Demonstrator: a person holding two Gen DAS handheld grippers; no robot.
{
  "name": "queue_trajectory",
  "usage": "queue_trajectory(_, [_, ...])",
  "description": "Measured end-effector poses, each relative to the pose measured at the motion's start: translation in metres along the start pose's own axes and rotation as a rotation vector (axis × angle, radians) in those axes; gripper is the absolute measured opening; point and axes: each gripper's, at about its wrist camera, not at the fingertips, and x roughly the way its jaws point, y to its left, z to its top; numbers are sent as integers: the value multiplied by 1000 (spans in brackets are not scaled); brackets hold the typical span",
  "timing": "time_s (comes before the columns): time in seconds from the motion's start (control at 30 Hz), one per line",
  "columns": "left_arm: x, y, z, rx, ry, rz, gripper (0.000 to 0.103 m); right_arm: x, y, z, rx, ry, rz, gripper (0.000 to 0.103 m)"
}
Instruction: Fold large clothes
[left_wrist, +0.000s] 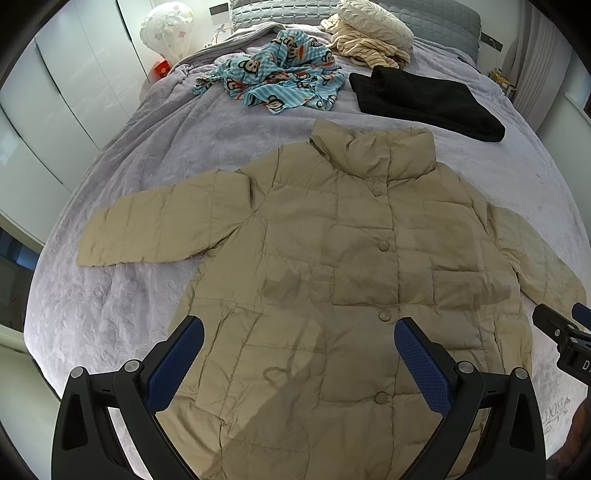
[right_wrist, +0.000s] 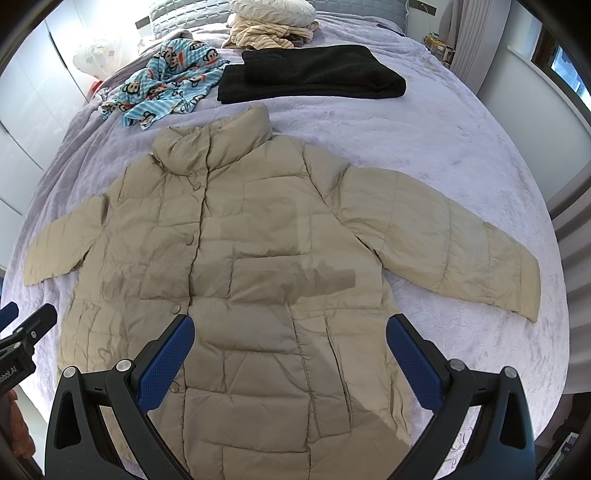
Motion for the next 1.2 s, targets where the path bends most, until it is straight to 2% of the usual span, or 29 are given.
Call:
queue_trajectory(0.7, [9, 5, -1, 10, 8, -10, 103, 4, 2, -3, 26, 15, 5, 103])
queue_trajectory(1.0, [28, 26, 4, 23, 21, -46, 103, 15, 13, -2, 77, 51, 0, 103])
queue_trajectory(1.2, [53, 53, 7, 7, 33, -62, 103, 24, 29, 0, 111, 74, -1, 103])
